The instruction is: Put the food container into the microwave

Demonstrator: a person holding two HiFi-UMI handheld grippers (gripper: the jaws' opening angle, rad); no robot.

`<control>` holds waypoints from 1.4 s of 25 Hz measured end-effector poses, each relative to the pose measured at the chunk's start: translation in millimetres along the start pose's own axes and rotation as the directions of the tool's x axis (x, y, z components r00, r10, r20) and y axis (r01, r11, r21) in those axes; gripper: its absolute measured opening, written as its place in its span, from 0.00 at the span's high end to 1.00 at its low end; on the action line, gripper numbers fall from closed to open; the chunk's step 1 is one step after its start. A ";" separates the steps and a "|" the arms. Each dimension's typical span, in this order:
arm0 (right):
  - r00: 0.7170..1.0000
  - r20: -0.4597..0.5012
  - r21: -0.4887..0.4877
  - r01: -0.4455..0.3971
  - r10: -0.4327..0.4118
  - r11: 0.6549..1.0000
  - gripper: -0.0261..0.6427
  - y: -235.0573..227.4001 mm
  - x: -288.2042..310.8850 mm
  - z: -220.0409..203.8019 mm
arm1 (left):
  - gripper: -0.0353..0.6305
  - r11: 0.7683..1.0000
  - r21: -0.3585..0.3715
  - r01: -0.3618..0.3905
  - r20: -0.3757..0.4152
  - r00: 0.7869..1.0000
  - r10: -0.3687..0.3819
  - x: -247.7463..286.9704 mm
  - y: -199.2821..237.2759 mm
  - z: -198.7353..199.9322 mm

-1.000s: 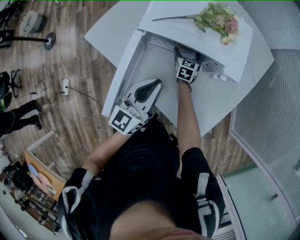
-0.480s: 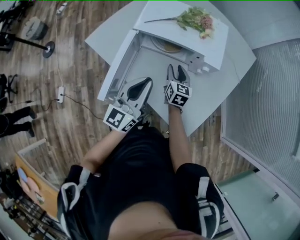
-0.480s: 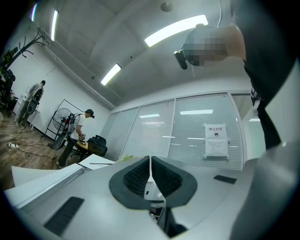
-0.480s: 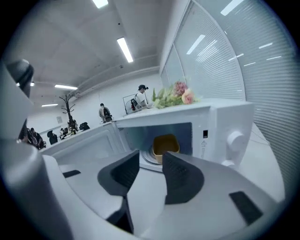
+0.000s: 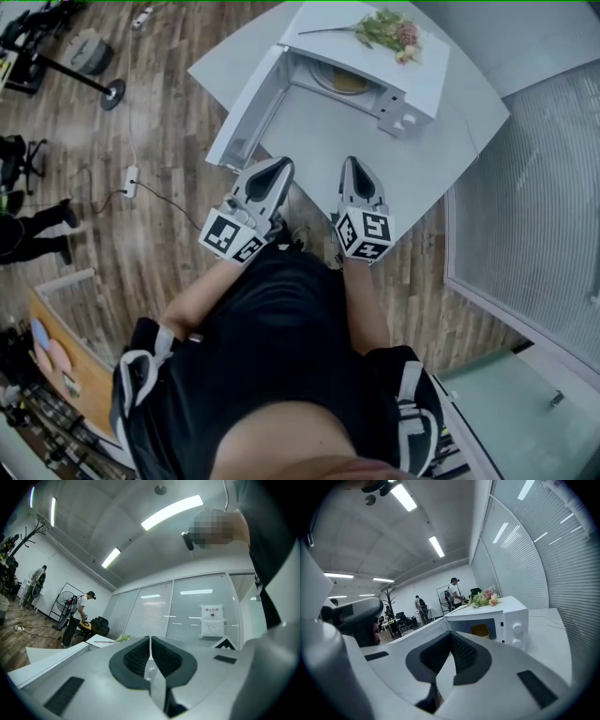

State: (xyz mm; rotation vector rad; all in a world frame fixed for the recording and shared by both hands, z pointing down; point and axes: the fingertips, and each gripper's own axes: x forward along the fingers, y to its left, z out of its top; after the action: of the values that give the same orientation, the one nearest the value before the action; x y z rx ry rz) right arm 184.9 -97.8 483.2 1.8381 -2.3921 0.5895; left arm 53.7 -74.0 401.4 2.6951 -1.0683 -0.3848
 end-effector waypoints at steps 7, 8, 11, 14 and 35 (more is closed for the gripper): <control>0.999 0.017 -0.027 0.038 -0.038 0.999 0.92 19.5 -40.8 1.0 | 0.90 1.000 -0.002 0.020 -0.016 1.000 -0.020 -18.5 -0.2 6.8; 0.999 0.018 -0.026 0.041 -0.041 0.999 0.92 22.0 -41.9 1.5 | 0.90 1.000 0.000 0.025 -0.012 1.000 -0.025 -19.1 1.6 9.5; 0.998 0.020 -0.032 0.062 -0.061 0.998 0.92 28.9 -45.6 1.0 | 0.90 0.999 -0.002 0.049 -0.010 0.999 -0.049 -21.2 6.0 15.3; 0.996 0.021 -0.027 0.089 -0.088 0.996 0.92 33.7 -48.8 1.0 | 0.90 0.998 0.002 0.068 -0.008 0.998 -0.068 -24.0 8.4 22.1; 0.993 0.054 -0.002 0.106 -0.105 0.994 0.93 69.4 -51.1 2.6 | 0.90 0.994 -0.013 0.112 0.008 0.994 -0.112 -53.8 24.5 34.2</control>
State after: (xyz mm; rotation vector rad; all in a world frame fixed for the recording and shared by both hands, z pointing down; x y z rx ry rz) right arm 134.4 -37.1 448.5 1.9884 -2.3083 0.5309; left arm -10.6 -57.8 385.0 2.7517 -0.9157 -0.4196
